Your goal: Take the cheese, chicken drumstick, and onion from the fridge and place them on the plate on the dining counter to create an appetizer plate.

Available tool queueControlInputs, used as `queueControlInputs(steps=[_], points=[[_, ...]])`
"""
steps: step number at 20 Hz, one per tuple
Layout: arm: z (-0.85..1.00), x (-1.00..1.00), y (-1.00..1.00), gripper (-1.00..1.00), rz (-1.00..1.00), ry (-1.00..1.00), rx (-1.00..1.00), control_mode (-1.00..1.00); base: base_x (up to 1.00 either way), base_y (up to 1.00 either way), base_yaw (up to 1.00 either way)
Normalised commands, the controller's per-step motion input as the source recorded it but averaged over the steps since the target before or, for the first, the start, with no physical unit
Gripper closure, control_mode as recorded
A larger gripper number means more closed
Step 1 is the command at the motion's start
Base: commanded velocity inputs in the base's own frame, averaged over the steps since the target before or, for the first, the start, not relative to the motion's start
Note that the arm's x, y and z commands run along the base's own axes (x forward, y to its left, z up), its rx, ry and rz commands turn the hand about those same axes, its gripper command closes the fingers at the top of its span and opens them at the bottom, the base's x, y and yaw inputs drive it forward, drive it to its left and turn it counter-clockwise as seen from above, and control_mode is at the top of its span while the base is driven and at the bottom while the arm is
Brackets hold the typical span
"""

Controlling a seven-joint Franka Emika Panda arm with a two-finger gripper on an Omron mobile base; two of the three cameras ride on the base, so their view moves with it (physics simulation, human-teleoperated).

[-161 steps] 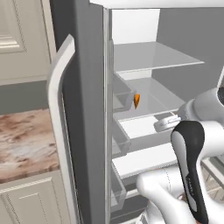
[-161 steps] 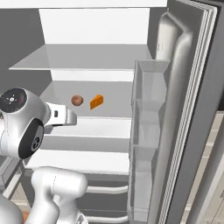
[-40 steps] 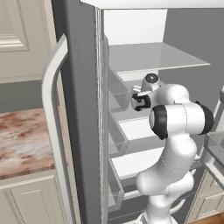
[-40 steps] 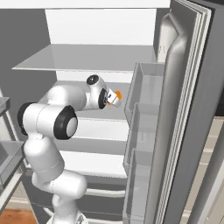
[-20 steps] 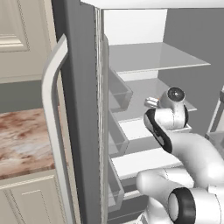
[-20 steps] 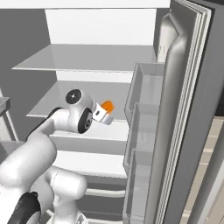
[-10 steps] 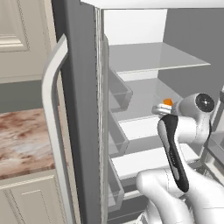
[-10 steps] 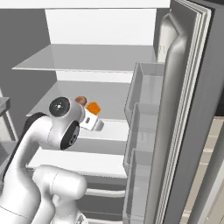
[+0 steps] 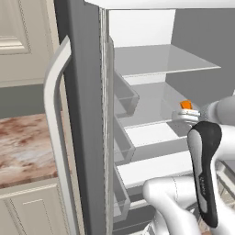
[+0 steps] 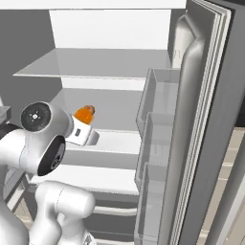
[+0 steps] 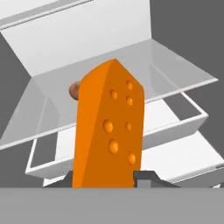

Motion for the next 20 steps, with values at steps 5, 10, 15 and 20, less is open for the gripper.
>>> queueControlInputs(steps=[5,10,15,20], points=[[0.10,-0.42,0.22,1.00,0.00,0.05,-0.01,-1.00,0.00,0.00,0.00],[-0.02,-0.28,0.16,1.00,0.00,0.09,-0.02,1.00,-0.35,0.11,0.00],[0.00,0.00,0.00,1.00,0.00,0.00,0.00,1.00,-1.00,0.10,0.00],[0.00,0.00,0.00,1.00,0.00,0.00,0.00,1.00,-1.00,0.00,0.00]])
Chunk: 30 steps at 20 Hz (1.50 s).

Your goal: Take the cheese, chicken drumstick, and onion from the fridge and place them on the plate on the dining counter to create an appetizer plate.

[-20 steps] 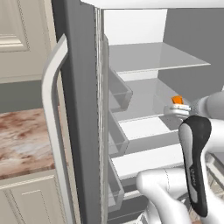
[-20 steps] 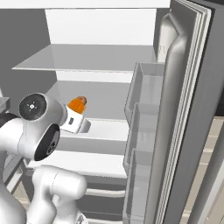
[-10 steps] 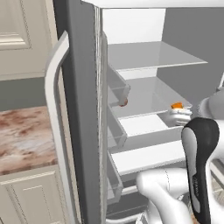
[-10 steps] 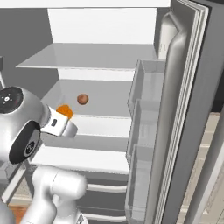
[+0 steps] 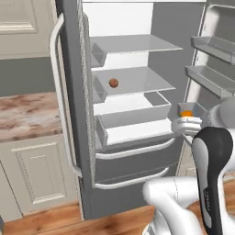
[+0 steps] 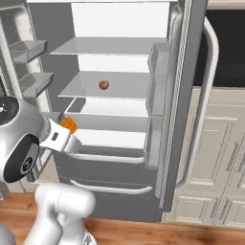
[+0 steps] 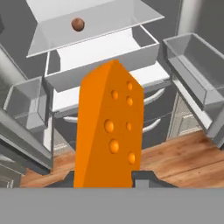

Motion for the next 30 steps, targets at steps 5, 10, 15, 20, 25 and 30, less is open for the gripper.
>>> queueControlInputs(steps=[5,10,15,20,25,30], points=[[0.00,0.00,0.00,1.00,0.00,0.00,0.00,1.00,-1.00,0.00,0.00],[0.00,0.00,0.00,1.00,0.00,0.00,0.00,1.00,-1.00,0.01,0.02],[0.00,0.00,0.00,1.00,0.00,0.00,0.00,1.00,-1.00,0.01,0.01],[0.00,0.00,0.00,1.00,0.00,0.00,0.00,1.00,-1.00,0.09,0.00],[0.00,0.00,0.00,1.00,0.00,0.00,0.00,1.00,-1.00,0.22,0.00],[0.00,0.00,0.00,1.00,0.00,0.00,0.00,1.00,-1.00,0.28,0.00]])
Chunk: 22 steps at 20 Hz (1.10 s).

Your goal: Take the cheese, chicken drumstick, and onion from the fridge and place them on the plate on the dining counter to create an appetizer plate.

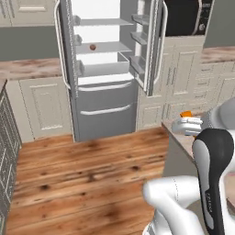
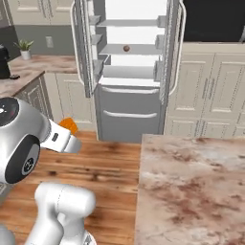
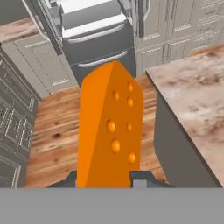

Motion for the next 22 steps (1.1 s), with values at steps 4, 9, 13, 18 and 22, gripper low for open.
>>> queueControlInputs(steps=[4,9,13,18,22], points=[[0.00,0.00,0.00,1.00,0.00,0.00,0.00,1.00,-1.00,0.29,0.00],[0.00,0.00,0.00,1.00,0.00,0.00,0.00,1.00,-1.00,0.15,0.00],[0.00,0.00,0.00,1.00,0.00,0.00,0.00,1.00,-1.00,0.10,0.00],[0.00,0.00,0.00,1.00,0.00,0.00,0.00,1.00,-1.00,0.02,0.00],[0.00,0.00,0.00,1.00,0.00,0.00,0.00,1.00,-1.00,0.00,0.00]])
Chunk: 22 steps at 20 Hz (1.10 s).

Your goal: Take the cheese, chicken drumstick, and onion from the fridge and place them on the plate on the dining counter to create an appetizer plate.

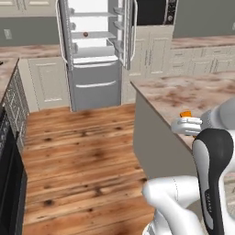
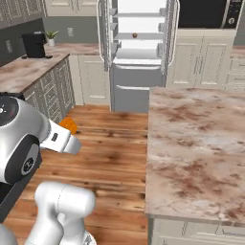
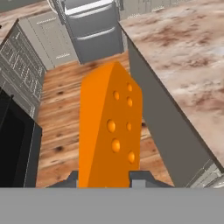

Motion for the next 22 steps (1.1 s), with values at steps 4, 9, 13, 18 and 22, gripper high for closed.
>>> queueControlInputs(steps=[4,9,13,18,22], points=[[0.00,0.00,0.00,1.00,0.00,0.00,0.00,1.00,-1.00,0.00,0.00],[0.00,0.00,0.00,1.00,0.00,0.00,0.00,1.00,-1.00,-0.18,-0.01],[0.00,0.00,0.00,1.00,0.00,0.00,0.00,1.00,-0.98,-0.89,-0.05],[0.00,0.00,0.00,1.00,0.00,0.00,0.00,1.00,-0.53,-1.00,-0.04],[0.00,0.00,0.00,1.00,0.00,0.00,0.00,1.00,-0.01,-1.00,-0.01]])
